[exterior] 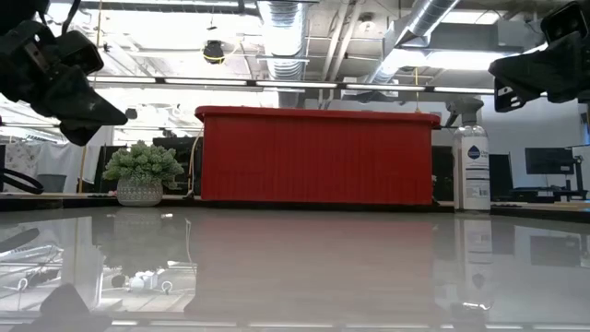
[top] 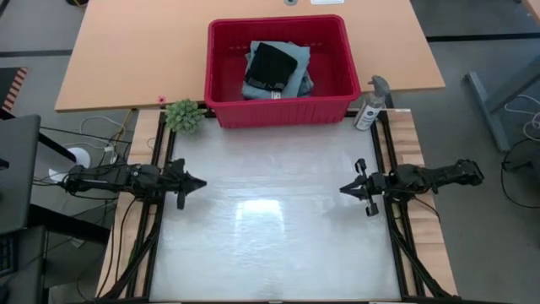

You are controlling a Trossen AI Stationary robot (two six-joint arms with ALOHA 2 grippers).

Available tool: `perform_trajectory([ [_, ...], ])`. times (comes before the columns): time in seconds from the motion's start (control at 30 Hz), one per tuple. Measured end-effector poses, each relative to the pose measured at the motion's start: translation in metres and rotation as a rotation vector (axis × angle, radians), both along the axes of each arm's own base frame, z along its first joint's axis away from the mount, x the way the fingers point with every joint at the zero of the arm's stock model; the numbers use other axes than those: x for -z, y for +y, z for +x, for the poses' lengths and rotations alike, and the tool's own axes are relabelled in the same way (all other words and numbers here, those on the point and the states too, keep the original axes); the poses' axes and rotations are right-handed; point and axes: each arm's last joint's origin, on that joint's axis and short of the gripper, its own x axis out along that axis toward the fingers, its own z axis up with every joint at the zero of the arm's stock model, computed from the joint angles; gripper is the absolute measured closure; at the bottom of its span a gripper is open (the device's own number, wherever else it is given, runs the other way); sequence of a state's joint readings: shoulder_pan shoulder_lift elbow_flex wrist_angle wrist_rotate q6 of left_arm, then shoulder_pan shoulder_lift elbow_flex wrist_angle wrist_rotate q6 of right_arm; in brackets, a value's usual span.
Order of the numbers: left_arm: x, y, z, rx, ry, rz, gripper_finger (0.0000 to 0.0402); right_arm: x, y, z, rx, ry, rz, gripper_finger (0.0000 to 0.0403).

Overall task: Fold Laundry from Bin
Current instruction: Return to Home Position

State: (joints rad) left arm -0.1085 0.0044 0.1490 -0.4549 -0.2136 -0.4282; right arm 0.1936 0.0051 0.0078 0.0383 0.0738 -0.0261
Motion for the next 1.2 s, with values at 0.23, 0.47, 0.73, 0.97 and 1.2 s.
perform_trajectory([
  [0.23,0.0000,0.0009,-0.0001,-0.029,-0.001,0.008,0.0401,0.0002,0.0000,0.0000,0.000,0.001,0.000,0.0355],
  [0.47,0.0000,0.0009,-0.0001,-0.030,0.000,0.008,0.0402,0.0004,0.0000,0.0001,0.000,0.002,0.000,0.0355],
  [0.73,0.0002,0.0010,-0.0001,-0.033,0.000,0.009,0.0401,0.0004,0.0000,0.0001,0.000,0.002,0.000,0.0355],
  [0.97,0.0002,0.0010,-0.0001,-0.033,0.000,0.009,0.0401,0.0005,0.0000,0.0001,0.000,0.003,0.000,0.0355],
  [1.2,0.0002,0.0010,-0.0001,-0.033,0.001,0.009,0.0401,0.0007,0.0000,0.0001,0.001,0.003,-0.001,0.0355],
])
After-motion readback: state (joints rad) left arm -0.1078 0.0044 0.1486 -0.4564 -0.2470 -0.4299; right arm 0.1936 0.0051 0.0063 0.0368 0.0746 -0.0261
